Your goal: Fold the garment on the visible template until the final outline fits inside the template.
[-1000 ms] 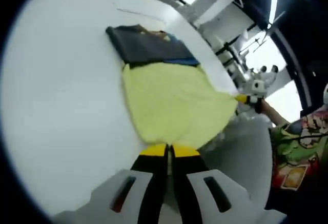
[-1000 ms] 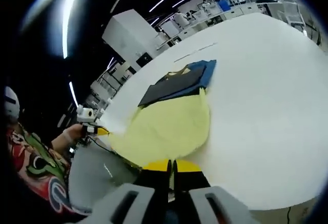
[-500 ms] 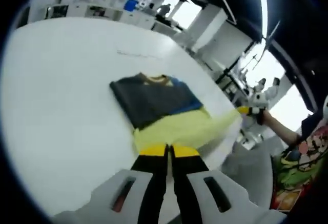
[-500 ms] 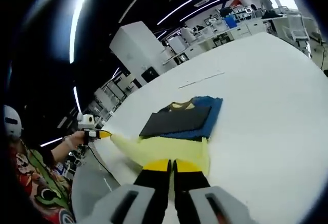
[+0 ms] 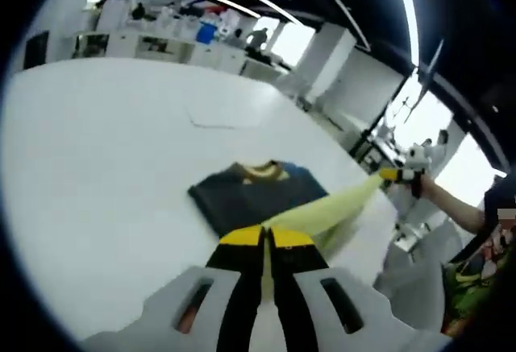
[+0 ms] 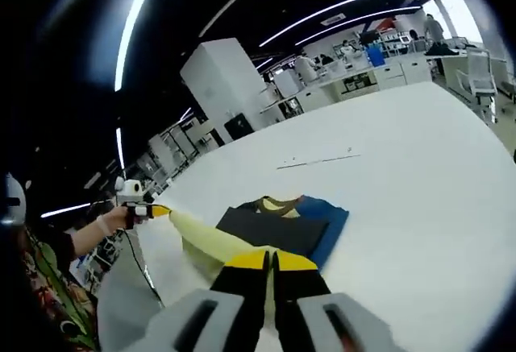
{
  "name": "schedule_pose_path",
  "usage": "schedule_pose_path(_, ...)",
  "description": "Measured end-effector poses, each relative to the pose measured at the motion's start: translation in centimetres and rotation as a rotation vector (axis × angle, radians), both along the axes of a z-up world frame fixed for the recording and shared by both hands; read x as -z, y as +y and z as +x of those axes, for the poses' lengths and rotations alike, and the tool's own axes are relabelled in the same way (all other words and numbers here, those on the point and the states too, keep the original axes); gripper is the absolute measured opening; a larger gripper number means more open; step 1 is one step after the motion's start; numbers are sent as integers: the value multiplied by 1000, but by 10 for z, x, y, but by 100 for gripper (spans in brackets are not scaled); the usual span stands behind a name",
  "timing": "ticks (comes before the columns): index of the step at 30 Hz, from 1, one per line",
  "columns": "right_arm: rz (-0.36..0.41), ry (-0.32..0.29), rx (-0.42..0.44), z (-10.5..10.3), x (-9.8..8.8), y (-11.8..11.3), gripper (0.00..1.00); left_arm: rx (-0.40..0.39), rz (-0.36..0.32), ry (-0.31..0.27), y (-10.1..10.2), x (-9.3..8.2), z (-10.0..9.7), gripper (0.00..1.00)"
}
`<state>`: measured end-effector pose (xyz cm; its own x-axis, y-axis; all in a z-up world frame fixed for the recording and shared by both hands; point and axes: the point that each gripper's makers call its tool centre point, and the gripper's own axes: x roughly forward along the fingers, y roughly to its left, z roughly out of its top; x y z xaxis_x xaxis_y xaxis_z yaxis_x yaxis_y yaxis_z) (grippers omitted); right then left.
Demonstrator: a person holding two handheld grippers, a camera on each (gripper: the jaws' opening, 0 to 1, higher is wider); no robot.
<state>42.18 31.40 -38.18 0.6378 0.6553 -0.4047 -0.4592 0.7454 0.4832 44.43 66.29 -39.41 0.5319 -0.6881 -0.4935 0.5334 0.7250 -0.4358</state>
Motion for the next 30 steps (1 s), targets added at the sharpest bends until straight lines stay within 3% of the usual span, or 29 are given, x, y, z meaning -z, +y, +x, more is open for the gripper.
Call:
schedule_pose_path(9,-35,-21,1,45,4,-1,0,-33,24,-35,2,10,47,0)
schedule_pose_path(17,-58,-30,14,79,9,-4,0,-46,41,-61,0,18,77,0)
schedule_pose_path(21,-94,-23,7,95,24,-3,0,-58,54,-58,2,30,92,0)
schedule_pose_path(30,-99,31,34,120,57,-3,0,-101,58,-21,4,63,121,0)
